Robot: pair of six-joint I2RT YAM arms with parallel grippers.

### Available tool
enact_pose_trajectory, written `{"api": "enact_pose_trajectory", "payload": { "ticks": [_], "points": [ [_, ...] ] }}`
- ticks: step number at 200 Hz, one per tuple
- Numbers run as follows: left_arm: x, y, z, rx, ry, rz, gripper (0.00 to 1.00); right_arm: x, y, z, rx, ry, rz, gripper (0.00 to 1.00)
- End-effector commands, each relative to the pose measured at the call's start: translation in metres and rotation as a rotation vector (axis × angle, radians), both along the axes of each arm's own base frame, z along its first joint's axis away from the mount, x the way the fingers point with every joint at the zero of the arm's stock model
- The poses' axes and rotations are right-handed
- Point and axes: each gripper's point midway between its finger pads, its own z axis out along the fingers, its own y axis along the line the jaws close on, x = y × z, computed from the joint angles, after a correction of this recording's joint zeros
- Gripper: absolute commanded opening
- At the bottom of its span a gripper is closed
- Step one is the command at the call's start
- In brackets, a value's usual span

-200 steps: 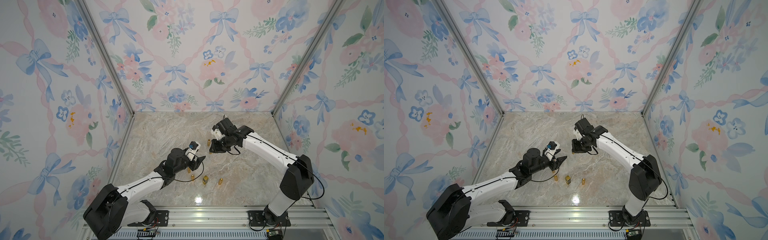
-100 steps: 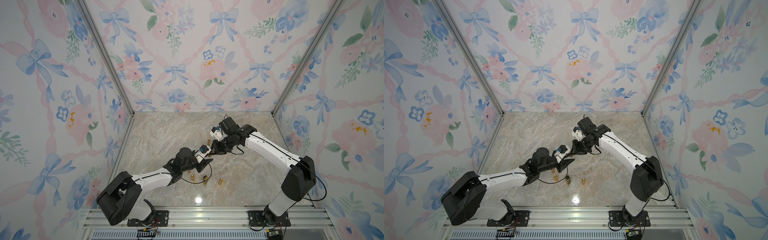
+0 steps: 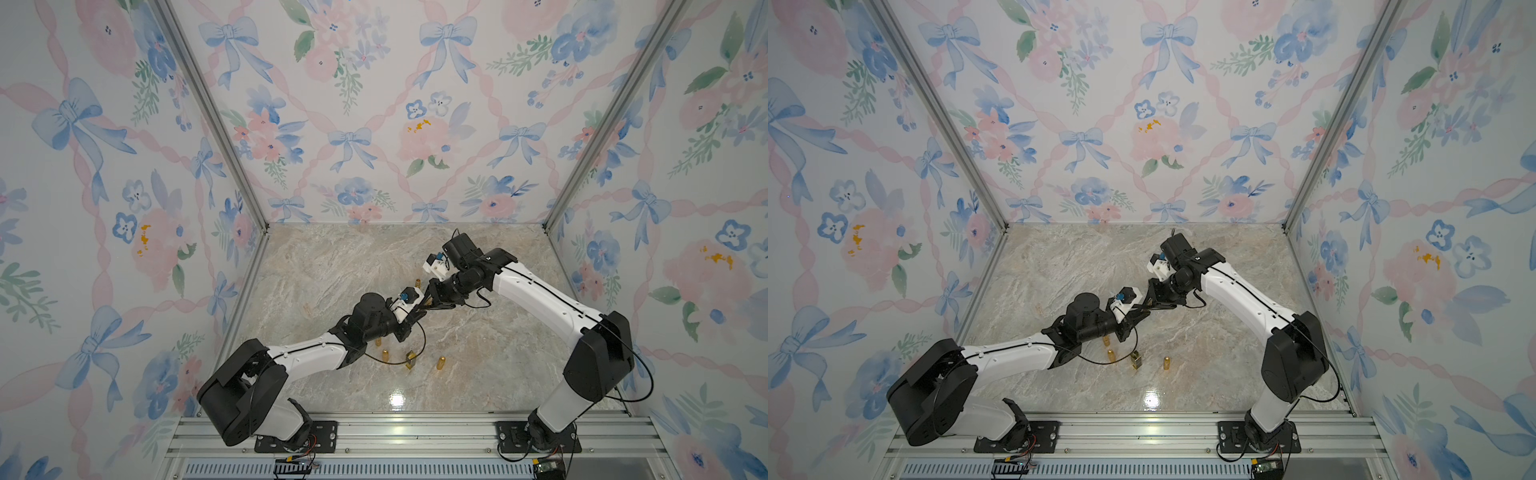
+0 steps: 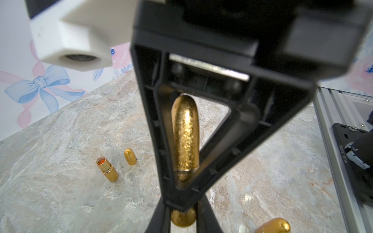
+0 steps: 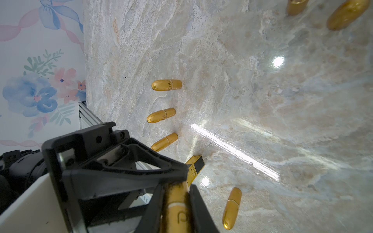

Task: Open the lipstick cap
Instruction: Open the cover of the lipstick.

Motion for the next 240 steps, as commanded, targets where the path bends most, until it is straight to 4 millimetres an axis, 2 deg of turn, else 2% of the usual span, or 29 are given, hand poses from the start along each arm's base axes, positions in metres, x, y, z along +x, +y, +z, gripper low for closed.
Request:
{"api": "enact_pose_trajectory", "payload": {
  "ticks": [1,28,39,63,94,148,240],
  "points": [
    [0.003,-0.008,0.019,-0.053,-0.027,-0.005,0.11,-0.003,-0.001,0.016,0.043,-0.033,0.001,0.23],
    [0.002,-0.005,0.018,-0.058,-0.014,0.01,0.0,0.0,0.0,0.022,0.056,-0.059,0.0,0.27],
    [0.002,-0.001,0.018,-0.06,-0.009,0.031,0.0,0.001,0.0,0.024,0.058,-0.07,-0.009,0.31],
    [0.001,0.007,0.014,-0.061,0.001,0.06,0.0,0.007,0.002,0.035,0.087,-0.105,-0.032,0.45],
    [0.002,0.016,0.011,-0.063,0.014,0.109,0.0,0.013,0.002,0.043,0.107,-0.146,-0.065,0.52],
    [0.001,0.022,0.016,-0.085,0.021,0.133,0.0,0.016,0.007,0.038,0.111,-0.144,-0.069,0.48],
    [0.002,0.024,0.019,-0.091,0.013,0.146,0.0,0.014,0.01,0.026,0.088,-0.138,-0.038,0.29]
  ]
}}
